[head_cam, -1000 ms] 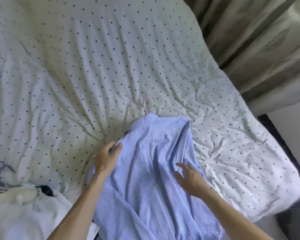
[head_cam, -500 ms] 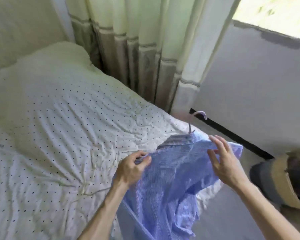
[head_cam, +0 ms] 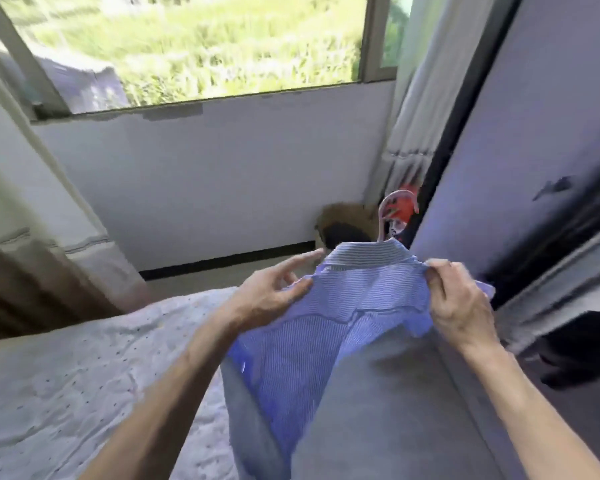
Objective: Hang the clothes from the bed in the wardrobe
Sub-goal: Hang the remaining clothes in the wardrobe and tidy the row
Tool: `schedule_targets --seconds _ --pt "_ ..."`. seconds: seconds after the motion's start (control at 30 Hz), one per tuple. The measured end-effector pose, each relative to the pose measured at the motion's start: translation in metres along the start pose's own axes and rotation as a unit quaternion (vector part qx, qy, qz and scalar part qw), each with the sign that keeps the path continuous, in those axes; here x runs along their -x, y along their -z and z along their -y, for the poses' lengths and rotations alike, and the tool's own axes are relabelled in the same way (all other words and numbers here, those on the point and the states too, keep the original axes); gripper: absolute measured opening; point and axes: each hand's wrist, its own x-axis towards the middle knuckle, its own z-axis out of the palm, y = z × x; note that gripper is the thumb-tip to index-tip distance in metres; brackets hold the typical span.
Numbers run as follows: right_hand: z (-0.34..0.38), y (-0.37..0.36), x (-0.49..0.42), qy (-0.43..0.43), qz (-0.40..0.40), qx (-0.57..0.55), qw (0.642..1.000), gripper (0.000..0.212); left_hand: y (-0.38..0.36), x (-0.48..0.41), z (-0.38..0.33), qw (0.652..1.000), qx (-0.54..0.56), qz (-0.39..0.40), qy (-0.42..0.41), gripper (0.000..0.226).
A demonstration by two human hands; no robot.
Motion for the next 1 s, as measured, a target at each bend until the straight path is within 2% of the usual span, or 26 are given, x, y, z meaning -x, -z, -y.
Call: schedule_targets --seconds 0.1,0.2,0.33,0.47,0.63,0.7,0.87,1.0 --pt "-0.047 0.050 0.017 -0.047 -0.011 0.004 0.999 0.029 -0.054 -0.036 -0.043 0.995 -0.003 0.082 -0.051 0.040" --pt "-0.092 0.101 0.036 -0.091 -0.057 0.029 0.994 0.034 -0.107 -0.060 -0.085 0.985 0.009 0.141 -0.095 0.031" --pt "-0.132 0.148 0.060 -0.168 -0.099 0.067 0.978 0.025 -0.145 -0.090 -0.127 0.967 0.005 0.211 -0.144 0.031" --pt "-0.168 0.181 0.071 -0.239 -0.148 0.094 0.955 0.026 -0.175 -0.125 -0.171 0.938 -0.018 0.300 -0.175 0.035" --pt "-0.188 0.211 0.074 -0.311 -0.196 0.096 0.925 0.024 -0.209 -0.154 -0.209 0.914 0.030 0.369 -0.168 0.040" --pt "-0.198 0.219 0.073 -0.327 -0.200 0.112 0.917 0.025 -0.221 -0.164 -0.217 0.903 0.058 0.398 -0.152 0.040" --pt "-0.216 0.239 0.075 -0.383 -0.137 0.127 0.905 0.036 -0.267 -0.166 -0.243 0.887 0.115 0.421 -0.148 0.035" --pt "-0.215 0.269 0.085 -0.424 -0.149 0.173 0.876 0.041 -0.323 -0.172 -0.256 0.877 0.118 0.438 -0.156 0.054"
